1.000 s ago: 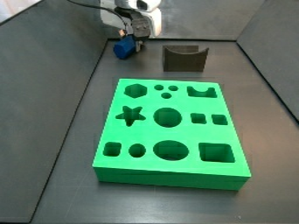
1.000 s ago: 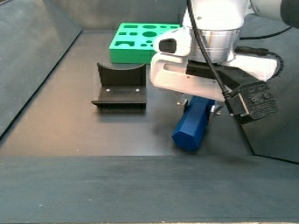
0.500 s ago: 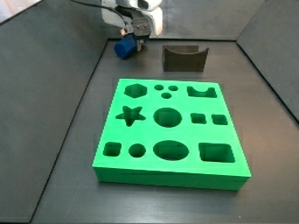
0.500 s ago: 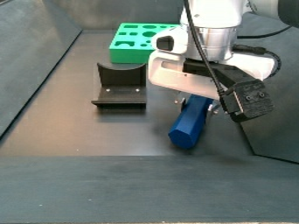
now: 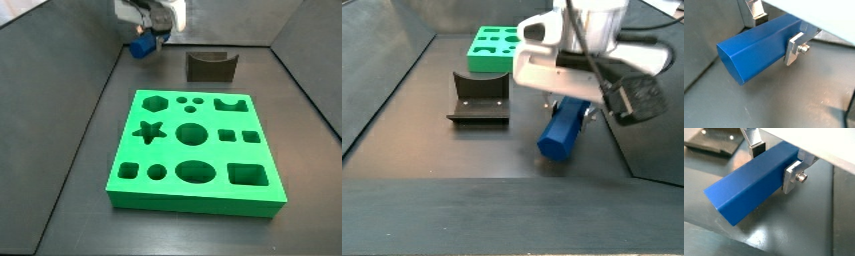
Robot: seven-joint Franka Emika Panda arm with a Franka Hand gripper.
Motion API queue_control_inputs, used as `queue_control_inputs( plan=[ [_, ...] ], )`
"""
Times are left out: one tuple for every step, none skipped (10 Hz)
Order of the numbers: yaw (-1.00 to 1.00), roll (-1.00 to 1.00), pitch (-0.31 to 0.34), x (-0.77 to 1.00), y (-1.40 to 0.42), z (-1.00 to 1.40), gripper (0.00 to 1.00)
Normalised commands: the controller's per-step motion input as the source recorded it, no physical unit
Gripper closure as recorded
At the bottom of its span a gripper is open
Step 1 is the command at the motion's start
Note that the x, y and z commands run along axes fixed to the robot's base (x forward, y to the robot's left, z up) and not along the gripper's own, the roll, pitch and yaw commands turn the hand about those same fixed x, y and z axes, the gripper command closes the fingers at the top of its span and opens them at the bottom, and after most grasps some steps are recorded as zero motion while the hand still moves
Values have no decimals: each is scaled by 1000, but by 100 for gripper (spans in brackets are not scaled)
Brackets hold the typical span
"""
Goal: Pick up the hexagon object. Move up. Place the hexagon object on the fixture. Regrasp the hexagon object. Move to above the board. Insert the hexagon object.
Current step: Move up, then place the hexagon object on the fixture.
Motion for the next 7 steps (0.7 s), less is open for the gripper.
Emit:
queue_control_inputs(
  plan=[
    [-42, 63, 53, -30, 15, 378, 100],
    [-37, 78, 59, -27, 10, 240, 100],
    [0, 0, 0, 0, 0, 1000, 100],
    [10, 3, -4, 5, 0, 1000, 100],
    [1, 12, 20, -9, 0, 1000, 100],
    [-10, 30, 27, -13, 3, 1000, 100],
    [-21, 48, 35, -19, 3, 1000, 100]
  ],
)
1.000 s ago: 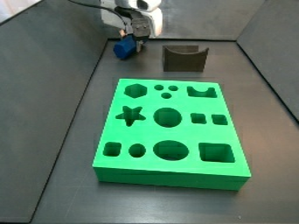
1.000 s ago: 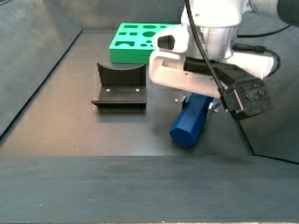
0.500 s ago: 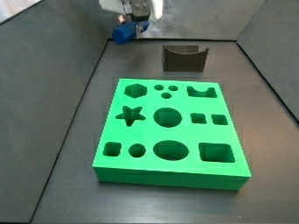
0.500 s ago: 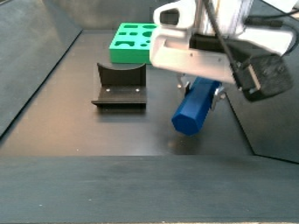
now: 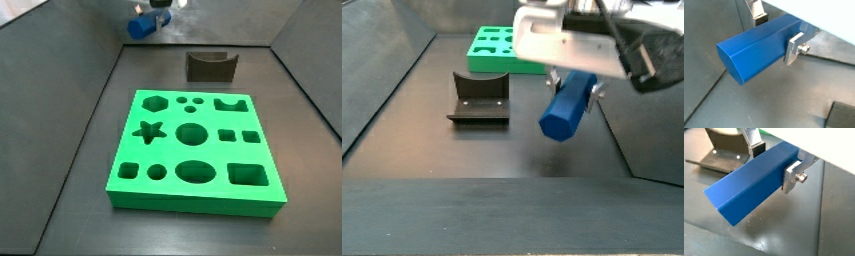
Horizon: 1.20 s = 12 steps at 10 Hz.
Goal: Pick up the hexagon object. Move up. Place the hexagon object on the fixture. Regrasp the hexagon object. Move to above the board. Insert the hexagon object.
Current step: Place the hexagon object on the fixture.
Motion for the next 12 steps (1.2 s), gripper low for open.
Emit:
queue_control_inputs(
  plan=[
    [-20, 66, 42, -25, 3, 1000, 100],
    [-14, 78, 48, -29, 3, 1000, 100],
    [-4, 86, 53, -31, -1, 1000, 100],
    [4, 93, 59, -30, -3, 940, 100],
    [10, 104, 65, -25, -1, 806, 100],
    [18, 108, 77, -19, -2, 625, 100],
    [23, 105, 81, -11, -1, 489, 100],
    [22, 89, 85, -3, 2, 307, 100],
    [1000, -43, 25, 1000, -451, 234, 100],
    [1000, -47, 46, 1000, -446, 182, 100],
    [1000, -55, 60, 1000, -418, 176, 100],
    [868, -82, 94, 1000, -368, 169, 100]
  ],
)
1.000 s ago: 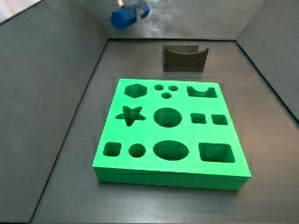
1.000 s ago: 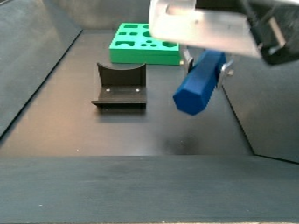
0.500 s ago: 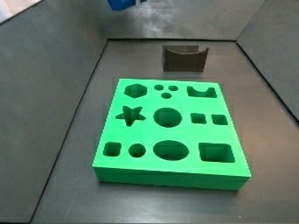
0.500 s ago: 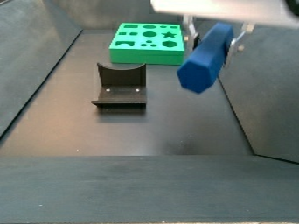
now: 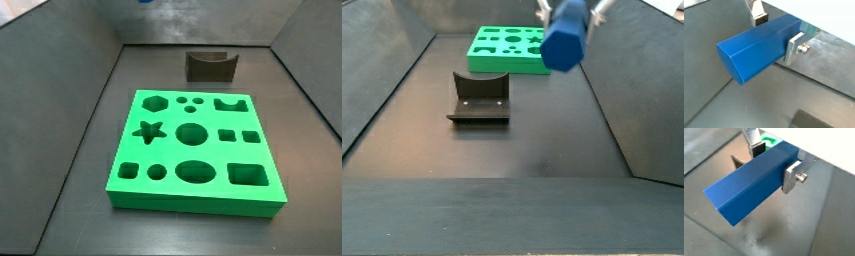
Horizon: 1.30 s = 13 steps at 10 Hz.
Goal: Pick up the hexagon object. Move up. Place the hexagon object on the fixture. Regrasp the hexagon object. Move to above the board. Insert the hexagon object.
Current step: Place the hexagon object on the fixture.
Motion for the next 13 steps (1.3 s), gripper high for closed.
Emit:
queue_control_inputs(
  plan=[
    [619, -86, 92, 1000, -344, 152, 100],
    [335, -89, 87, 1000, -302, 132, 100],
    [211, -94, 93, 1000, -279, 125, 100],
    [120, -85, 106, 1000, -247, 112, 100],
    [93, -81, 116, 1000, -231, 105, 100],
    [61, -78, 136, 1000, -201, 94, 100],
    [47, -75, 138, 1000, -183, 86, 100],
    [40, -69, 139, 1000, -157, 73, 100],
    [38, -71, 142, 1000, -148, 68, 100],
    [35, -76, 144, 1000, -118, 58, 100],
    [36, -79, 147, 1000, -107, 53, 100],
    [155, -1000, -33, 1000, -319, -411, 100],
    [148, -1000, -34, 1000, -294, -436, 100]
  ],
)
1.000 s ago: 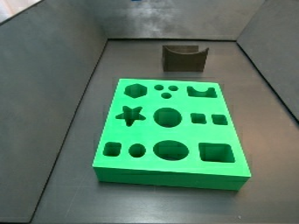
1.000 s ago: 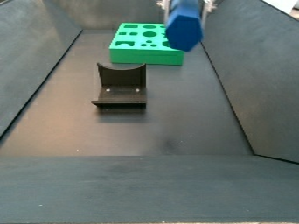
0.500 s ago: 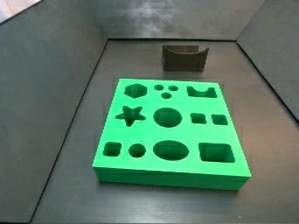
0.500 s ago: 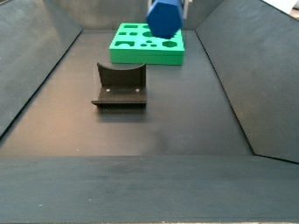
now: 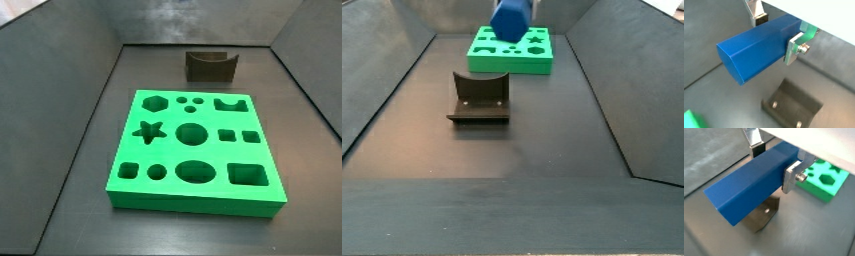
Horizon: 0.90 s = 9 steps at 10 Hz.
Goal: Pick up the hexagon object. Move up. Place the hexagon object on the fixture. Regrasp the hexagon object. Move to above the board. Insert the hexagon object.
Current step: Place the hexagon object on the fixture.
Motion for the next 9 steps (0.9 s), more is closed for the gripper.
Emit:
queue_control_inputs(
  plan=[
    [128, -1000, -40, 1000, -155, -311, 100],
    [122, -1000, -36, 1000, -116, -236, 100],
    [112, -1000, -22, 869, -50, -139, 100],
    [104, -1000, -2, 769, -14, -88, 100],
    [90, -1000, 25, 676, 14, -48, 100],
    [71, -1000, 63, 562, 33, -27, 100],
    [47, -1000, 91, 468, 39, -26, 100],
    [31, -1000, 105, 422, 40, -28, 100],
    [-8, -1000, 137, 329, 44, -24, 100]
  ],
)
